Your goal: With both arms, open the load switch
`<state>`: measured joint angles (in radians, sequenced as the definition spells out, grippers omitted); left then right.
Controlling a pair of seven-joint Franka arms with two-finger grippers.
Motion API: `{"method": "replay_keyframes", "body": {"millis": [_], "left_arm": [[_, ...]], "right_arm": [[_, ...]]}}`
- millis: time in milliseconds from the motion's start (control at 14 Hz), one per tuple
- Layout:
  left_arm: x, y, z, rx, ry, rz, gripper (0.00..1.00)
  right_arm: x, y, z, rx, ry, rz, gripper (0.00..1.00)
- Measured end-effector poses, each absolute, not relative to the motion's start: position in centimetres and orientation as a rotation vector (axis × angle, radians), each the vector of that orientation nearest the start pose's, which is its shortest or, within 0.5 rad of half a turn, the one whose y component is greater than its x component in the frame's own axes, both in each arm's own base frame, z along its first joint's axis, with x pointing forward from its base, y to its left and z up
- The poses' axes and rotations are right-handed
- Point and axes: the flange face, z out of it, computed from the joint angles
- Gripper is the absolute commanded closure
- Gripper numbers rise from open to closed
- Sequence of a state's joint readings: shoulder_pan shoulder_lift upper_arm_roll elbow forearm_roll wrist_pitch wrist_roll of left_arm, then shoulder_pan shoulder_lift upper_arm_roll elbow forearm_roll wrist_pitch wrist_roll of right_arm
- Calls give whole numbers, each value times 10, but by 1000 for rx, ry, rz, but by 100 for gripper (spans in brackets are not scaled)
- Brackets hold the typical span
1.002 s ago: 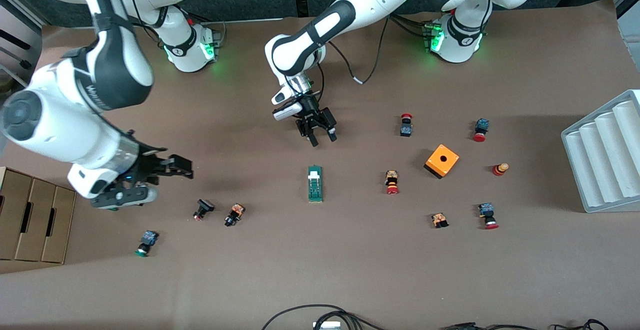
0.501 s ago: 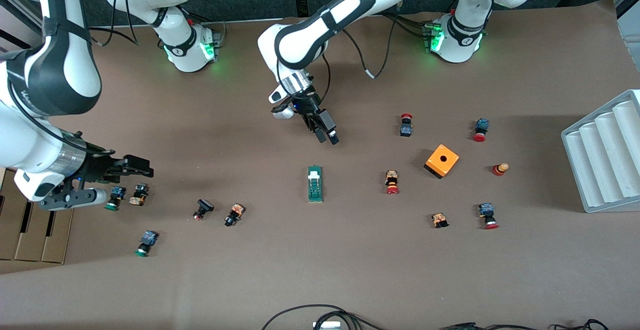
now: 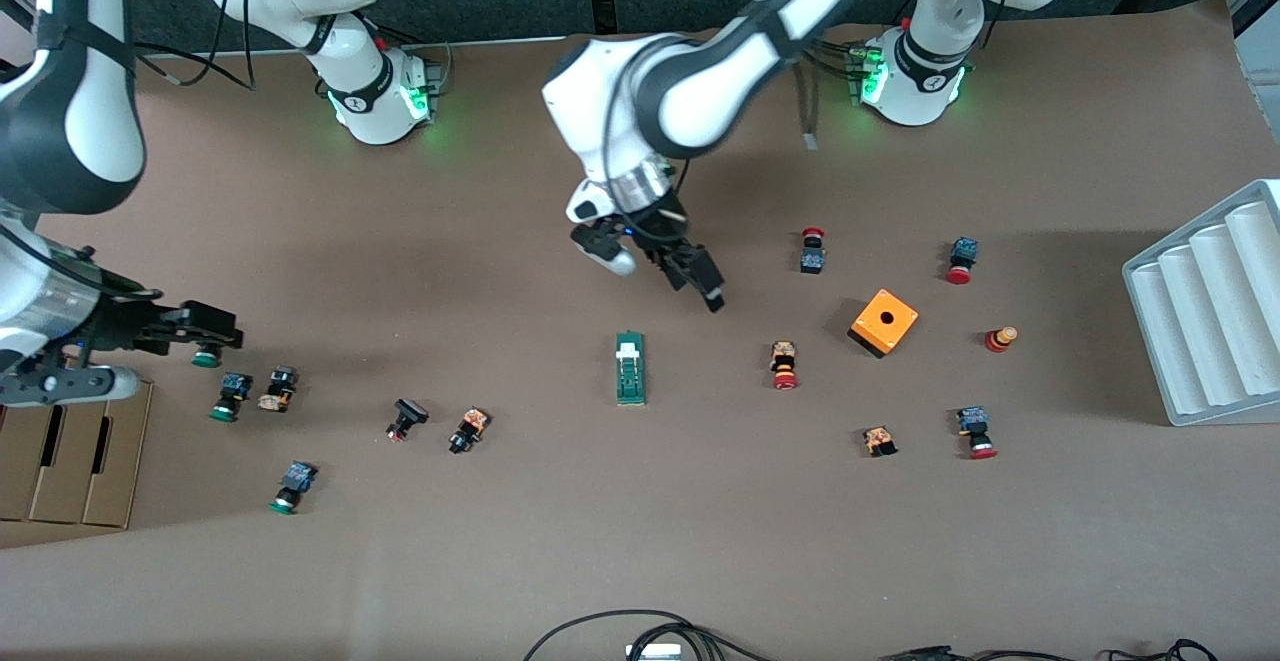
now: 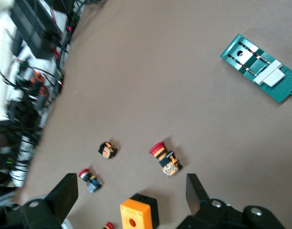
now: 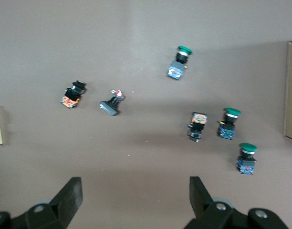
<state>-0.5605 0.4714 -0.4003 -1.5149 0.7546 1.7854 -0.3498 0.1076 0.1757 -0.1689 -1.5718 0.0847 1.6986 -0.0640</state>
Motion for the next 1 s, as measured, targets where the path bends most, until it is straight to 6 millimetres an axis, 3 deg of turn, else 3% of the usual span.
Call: {"method": "replay_keyframes", "body": {"millis": [286, 644, 788, 1002], "left_arm": [[526, -428, 458, -2703, 931, -148, 0], [595, -321, 485, -3120, 584, 12, 0], [613, -273, 501, -3227, 429, 31, 0], [620, -217, 541, -3254, 285, -27, 0]], "right_arm": [[607, -49, 547, -3094, 74, 36, 0], [606, -49, 548, -3094, 73, 37, 0], [607, -41, 548, -3093, 53, 40, 0], [607, -24, 550, -3111, -4, 37, 0]]}}
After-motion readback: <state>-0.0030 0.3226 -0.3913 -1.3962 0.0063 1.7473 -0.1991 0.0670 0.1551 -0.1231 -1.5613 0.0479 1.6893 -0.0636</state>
